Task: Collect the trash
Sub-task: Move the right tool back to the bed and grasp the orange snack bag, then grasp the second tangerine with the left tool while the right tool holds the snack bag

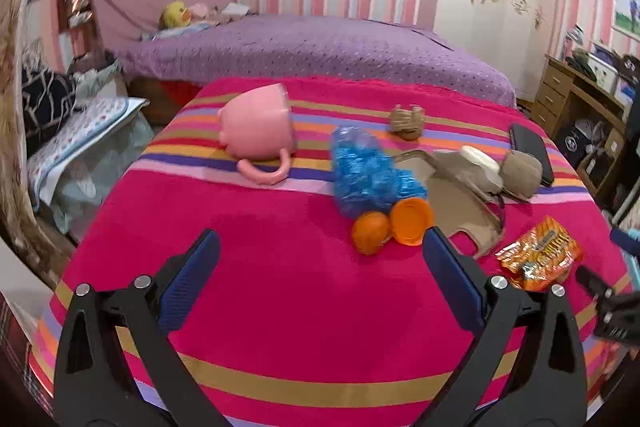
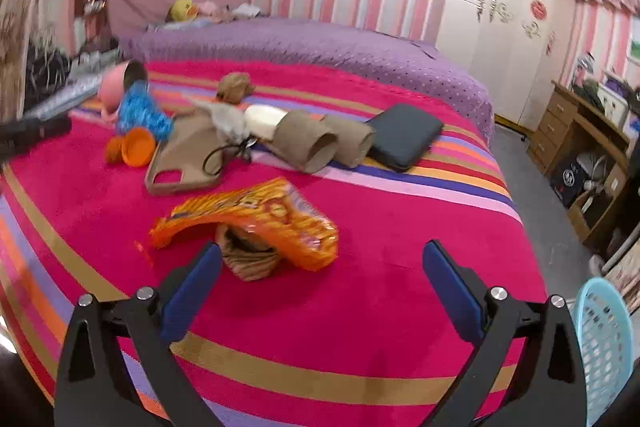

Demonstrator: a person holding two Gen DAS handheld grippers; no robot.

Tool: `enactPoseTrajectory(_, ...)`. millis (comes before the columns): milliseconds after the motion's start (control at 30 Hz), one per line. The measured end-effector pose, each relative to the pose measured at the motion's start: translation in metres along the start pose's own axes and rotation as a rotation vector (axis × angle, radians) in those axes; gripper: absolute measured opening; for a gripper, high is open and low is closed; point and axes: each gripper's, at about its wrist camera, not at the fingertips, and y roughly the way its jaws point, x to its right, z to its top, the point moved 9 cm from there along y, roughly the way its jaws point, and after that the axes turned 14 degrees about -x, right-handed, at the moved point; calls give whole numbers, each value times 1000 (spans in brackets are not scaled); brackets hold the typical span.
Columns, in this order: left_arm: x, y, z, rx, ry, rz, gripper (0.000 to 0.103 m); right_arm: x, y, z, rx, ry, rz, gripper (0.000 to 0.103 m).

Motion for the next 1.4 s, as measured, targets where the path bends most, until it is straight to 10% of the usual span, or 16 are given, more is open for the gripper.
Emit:
enactPoseTrajectory(367, -8, 10, -2, -29, -27, 18, 98, -34, 13, 26, -11, -34, 44, 96)
enactPoseTrajectory(533, -8, 15, -2, -34, -21, 34, 97, -32, 19, 29, -43, -17, 118, 40)
enactPoseTrajectory(800, -2, 21, -2, -40, -24, 25, 97, -22, 13, 32, -17, 3, 166, 13)
enactPoseTrajectory(1067, 13, 37, -8, -84, -19, -25, 95, 10, -4, 37, 81, 96, 180, 8)
enactPoseTrajectory(1400, 40, 59, -10, -147, 83, -20, 55, 67, -6, 29, 95, 211, 186, 8)
